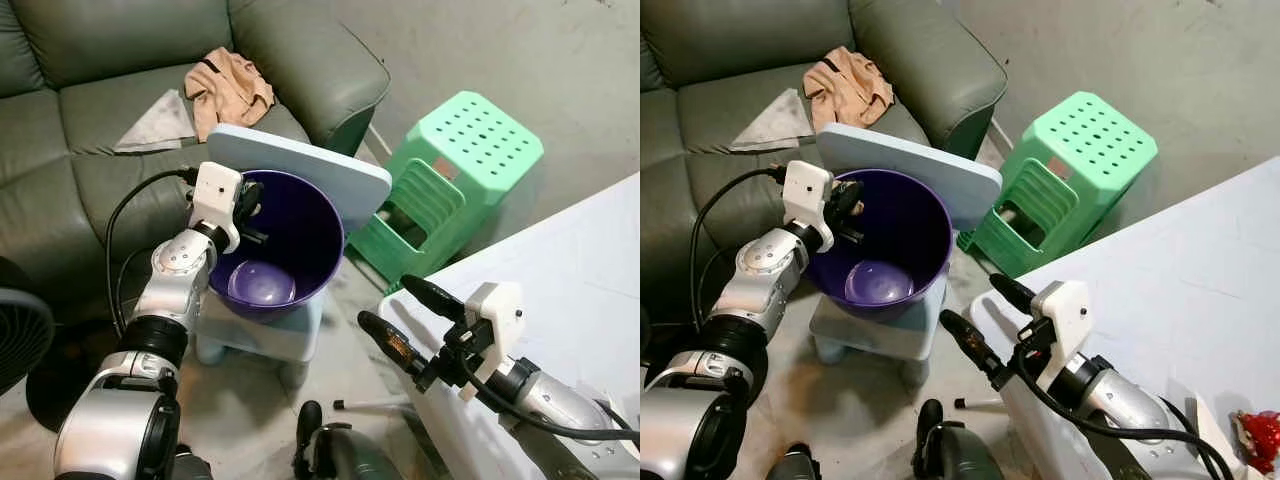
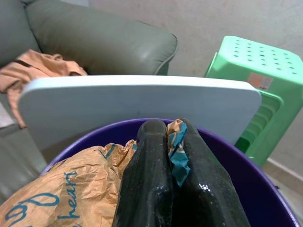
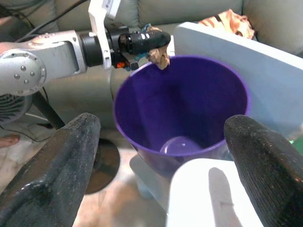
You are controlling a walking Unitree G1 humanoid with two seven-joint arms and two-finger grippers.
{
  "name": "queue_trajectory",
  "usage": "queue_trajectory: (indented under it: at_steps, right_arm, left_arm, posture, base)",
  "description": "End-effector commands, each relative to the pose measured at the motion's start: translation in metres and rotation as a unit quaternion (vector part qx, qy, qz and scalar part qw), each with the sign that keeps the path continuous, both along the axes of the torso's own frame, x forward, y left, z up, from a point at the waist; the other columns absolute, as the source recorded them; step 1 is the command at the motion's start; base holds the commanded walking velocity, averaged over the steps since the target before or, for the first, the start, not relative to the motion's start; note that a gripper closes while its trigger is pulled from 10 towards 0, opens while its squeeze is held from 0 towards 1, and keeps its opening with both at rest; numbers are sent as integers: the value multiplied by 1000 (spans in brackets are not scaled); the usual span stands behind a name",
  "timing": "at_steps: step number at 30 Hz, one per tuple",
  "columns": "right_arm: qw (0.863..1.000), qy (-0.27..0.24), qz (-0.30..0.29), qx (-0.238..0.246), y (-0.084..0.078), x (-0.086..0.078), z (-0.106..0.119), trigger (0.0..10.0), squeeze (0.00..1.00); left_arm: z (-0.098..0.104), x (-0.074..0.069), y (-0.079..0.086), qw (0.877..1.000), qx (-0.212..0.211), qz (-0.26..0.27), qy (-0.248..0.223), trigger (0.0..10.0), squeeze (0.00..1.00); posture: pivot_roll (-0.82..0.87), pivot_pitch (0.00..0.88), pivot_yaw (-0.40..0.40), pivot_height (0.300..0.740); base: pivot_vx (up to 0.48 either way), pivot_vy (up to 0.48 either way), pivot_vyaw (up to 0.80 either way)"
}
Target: Picking trash to rubbish bin
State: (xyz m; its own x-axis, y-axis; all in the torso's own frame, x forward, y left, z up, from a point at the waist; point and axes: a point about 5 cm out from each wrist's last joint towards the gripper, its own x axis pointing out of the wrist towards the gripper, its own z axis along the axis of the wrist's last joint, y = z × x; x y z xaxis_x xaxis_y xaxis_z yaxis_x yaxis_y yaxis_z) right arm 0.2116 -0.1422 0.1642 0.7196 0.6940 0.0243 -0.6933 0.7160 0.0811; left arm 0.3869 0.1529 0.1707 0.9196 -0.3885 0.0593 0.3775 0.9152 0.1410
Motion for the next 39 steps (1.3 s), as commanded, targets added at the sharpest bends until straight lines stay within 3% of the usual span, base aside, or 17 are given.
queue_trajectory:
  at_steps: [1, 22, 34, 35, 36, 37, 38, 39]
  right_arm:
    - [1000, 2, -6, -3, -4, -4, 4, 10000, 0]
    - [1000, 6, -22, -3, -7, 0, 6, 10000, 0]
    - [997, -6, -62, 42, -7, 20, 3, 10000, 0]
    - [997, -11, -66, 45, -7, 23, 3, 10000, 0]
    - [996, -18, -73, 48, -7, 27, 3, 10000, 0]
    - [996, -20, -75, 48, -7, 28, 3, 10000, 0]
    - [995, -22, -83, 54, -7, 32, 2, 10000, 0]
    - [994, -26, -88, 56, -6, 35, 3, 10000, 0]
  left_arm:
    - [-3, 0, -3, 1000, -14, -10, 6, 10000, 1000]
    - [0, 2, -6, 999, -11, -31, -5, 10000, 1000]
    - [4, -2, -4, 999, -27, -22, -30, 10000, 1000]
    - [5, -3, -5, 999, -27, -21, -35, 10000, 565]
    - [6, -4, -6, 999, -29, -21, -41, 10000, 290]
    - [7, -5, -6, 998, -30, -21, -43, 10000, 290]
    - [7, -7, -6, 998, -33, -12, -53, 10000, 0]
    - [9, -9, -6, 997, -40, -13, -59, 10000, 0]
  posture:
    - [-179, 374, -196, 740]
    - [-163, 365, -185, 740]
    - [-94, 286, -141, 740]
    - [-90, 281, -138, 740]
    - [-83, 270, -133, 740]
    - [-83, 270, -133, 740]
    - [-73, 248, -123, 740]
    - [-68, 236, -117, 740]
  base:
    - [0, 0, 0]
    - [0, 0, 0]
    - [0, 0, 0]
    - [0, 0, 0]
    - [0, 0, 0]
    - [0, 0, 0]
    - [0, 0, 0]
    - [0, 0, 0]
